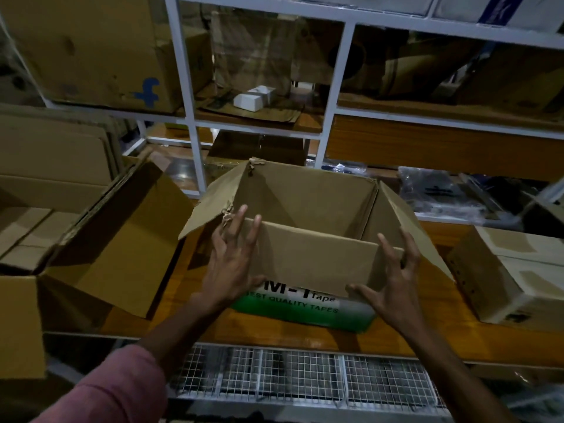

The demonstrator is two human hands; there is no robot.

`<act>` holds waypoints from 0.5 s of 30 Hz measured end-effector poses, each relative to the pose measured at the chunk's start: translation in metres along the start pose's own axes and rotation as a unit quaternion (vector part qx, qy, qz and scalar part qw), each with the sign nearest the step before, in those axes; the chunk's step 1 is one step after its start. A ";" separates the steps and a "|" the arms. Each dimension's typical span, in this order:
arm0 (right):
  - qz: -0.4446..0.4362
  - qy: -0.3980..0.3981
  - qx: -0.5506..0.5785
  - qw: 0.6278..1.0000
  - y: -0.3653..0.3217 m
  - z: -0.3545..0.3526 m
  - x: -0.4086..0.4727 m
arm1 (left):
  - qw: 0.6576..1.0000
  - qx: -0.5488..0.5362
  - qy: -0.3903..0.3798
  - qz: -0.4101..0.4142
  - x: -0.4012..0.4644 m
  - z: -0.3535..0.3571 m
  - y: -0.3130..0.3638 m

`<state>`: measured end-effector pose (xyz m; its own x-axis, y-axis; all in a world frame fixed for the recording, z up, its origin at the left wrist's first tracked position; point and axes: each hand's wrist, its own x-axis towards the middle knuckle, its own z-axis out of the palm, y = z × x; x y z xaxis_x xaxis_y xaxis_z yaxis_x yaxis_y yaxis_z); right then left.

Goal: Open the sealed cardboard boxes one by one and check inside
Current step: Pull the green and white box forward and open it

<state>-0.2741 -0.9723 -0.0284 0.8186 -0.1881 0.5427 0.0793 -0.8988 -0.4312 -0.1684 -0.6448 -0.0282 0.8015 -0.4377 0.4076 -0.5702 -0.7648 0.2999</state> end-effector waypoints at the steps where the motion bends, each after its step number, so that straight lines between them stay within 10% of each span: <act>1: -0.001 0.002 -0.008 1.000 -0.001 -0.003 0.003 | 1.000 0.013 0.002 0.010 0.003 -0.003 0.001; 15: -0.083 0.083 -0.013 0.993 -0.056 -0.097 0.040 | 0.988 0.079 0.100 0.092 0.016 -0.093 0.035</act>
<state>-0.3008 -0.9677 0.0873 0.6908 -0.0971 0.7165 0.1883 -0.9326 -0.3079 -0.1922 -0.6352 0.0690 0.6267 -0.4854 0.6096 -0.6541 -0.7528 0.0730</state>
